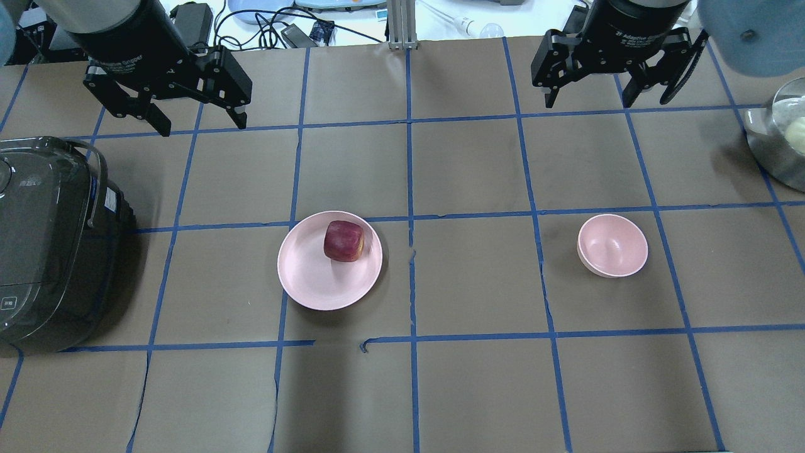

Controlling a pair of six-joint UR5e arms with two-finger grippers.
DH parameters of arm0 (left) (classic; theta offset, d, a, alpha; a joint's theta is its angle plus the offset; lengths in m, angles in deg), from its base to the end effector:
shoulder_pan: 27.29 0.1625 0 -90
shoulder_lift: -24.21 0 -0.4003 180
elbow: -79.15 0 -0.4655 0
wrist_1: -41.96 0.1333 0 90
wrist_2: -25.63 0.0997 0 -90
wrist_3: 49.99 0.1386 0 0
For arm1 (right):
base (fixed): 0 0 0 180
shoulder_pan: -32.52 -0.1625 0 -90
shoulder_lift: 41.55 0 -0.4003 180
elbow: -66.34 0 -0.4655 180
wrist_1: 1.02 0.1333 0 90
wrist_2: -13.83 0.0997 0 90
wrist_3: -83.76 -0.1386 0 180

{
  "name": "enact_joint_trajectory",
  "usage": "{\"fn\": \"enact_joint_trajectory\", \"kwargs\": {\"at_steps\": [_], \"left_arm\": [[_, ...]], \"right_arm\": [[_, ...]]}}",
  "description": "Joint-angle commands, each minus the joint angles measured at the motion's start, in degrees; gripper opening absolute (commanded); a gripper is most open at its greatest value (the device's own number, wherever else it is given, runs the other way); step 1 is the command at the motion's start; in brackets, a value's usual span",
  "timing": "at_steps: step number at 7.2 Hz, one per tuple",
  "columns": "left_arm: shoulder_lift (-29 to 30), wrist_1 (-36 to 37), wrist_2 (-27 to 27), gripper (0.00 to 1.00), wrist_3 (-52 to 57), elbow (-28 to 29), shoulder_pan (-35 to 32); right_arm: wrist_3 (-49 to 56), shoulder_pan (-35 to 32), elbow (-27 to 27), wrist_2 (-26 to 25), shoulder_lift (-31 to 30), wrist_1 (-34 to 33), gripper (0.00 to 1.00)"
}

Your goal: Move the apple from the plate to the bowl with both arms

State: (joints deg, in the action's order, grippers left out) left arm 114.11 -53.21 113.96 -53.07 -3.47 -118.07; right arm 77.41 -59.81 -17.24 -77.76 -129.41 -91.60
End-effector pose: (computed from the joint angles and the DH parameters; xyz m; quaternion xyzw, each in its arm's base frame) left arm -0.1450 -0.5641 0.4890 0.0198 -0.9995 0.0197 0.0152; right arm 0.1533 -0.5845 0.4677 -0.0356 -0.9984 0.0433 0.0106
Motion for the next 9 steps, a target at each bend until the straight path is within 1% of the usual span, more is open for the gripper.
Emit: {"fn": "enact_joint_trajectory", "kwargs": {"at_steps": [1,9], "left_arm": [[0.19,0.07,-0.17,1.0,0.0,-0.09,-0.01],[-0.6,0.68,0.01,1.0,0.09,-1.85,0.25]], "right_arm": [[0.02,-0.04,0.0,0.0,-0.03,0.05,1.0],[0.03,-0.04,0.0,0.09,-0.03,0.05,1.0]]}}
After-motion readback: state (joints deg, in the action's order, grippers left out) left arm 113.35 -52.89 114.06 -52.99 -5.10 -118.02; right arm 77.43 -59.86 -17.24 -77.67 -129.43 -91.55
